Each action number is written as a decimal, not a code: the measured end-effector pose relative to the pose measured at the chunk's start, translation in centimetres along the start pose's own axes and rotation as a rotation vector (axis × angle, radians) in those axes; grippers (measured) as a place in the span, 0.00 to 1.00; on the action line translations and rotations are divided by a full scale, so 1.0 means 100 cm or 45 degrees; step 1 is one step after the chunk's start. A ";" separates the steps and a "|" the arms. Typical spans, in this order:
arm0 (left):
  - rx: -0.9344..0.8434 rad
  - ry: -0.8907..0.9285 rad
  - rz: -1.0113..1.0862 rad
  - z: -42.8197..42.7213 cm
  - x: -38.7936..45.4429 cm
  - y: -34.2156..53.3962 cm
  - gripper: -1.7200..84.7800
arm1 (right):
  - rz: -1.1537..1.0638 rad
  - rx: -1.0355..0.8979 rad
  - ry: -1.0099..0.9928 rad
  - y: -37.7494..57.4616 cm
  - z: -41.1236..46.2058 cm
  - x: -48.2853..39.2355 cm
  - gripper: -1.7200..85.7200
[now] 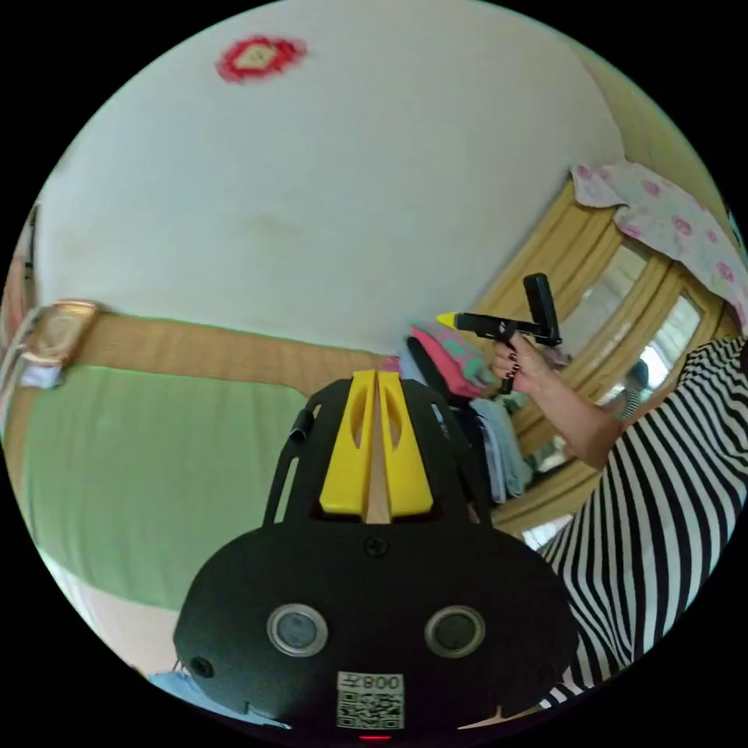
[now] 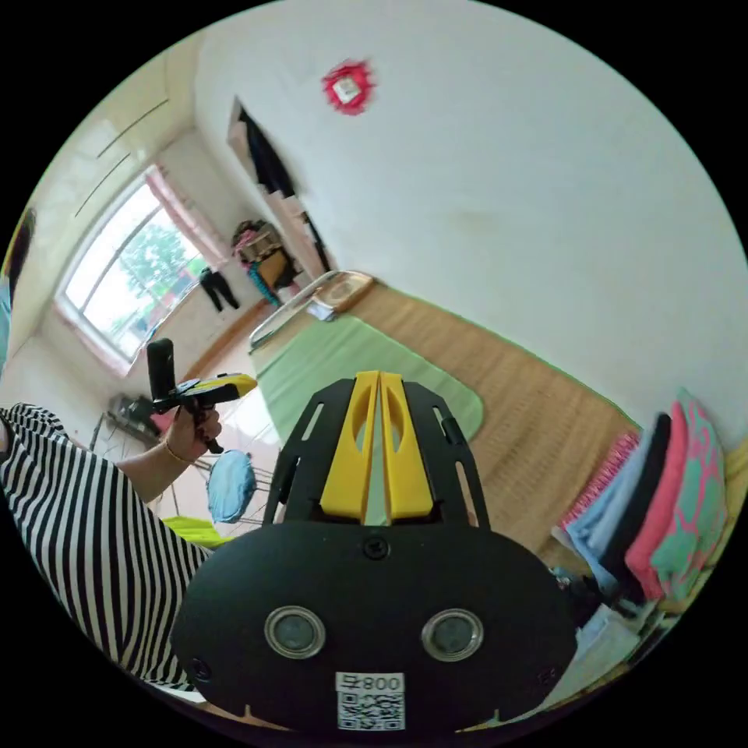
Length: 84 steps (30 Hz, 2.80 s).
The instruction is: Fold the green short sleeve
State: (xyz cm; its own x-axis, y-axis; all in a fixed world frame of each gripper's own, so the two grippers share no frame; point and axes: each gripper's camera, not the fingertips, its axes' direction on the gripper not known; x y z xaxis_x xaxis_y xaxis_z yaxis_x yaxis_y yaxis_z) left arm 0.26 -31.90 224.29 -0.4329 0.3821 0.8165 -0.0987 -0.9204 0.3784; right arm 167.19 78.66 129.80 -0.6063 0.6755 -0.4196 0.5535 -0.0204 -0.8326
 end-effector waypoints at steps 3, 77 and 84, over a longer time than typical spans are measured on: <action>0.141 -0.422 -0.015 -0.125 0.005 0.069 0.02 | -0.186 -0.057 -0.184 -0.039 0.100 -0.089 0.02; 0.797 -2.261 -2.607 -0.788 0.172 0.940 0.06 | -1.905 -1.617 -1.791 0.409 1.459 -1.117 0.02; 0.824 -2.193 -2.720 -0.781 0.148 0.934 0.08 | -1.875 -1.680 -1.767 0.440 1.529 -1.113 0.02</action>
State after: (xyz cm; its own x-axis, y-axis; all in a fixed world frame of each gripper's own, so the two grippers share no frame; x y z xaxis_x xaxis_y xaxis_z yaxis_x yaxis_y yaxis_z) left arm -85.38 -118.71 237.67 0.2862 0.1369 -0.9483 0.9096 0.2722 0.3138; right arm 171.66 -110.13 84.61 -0.3330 -0.8660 -0.3729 -0.8151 0.4633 -0.3479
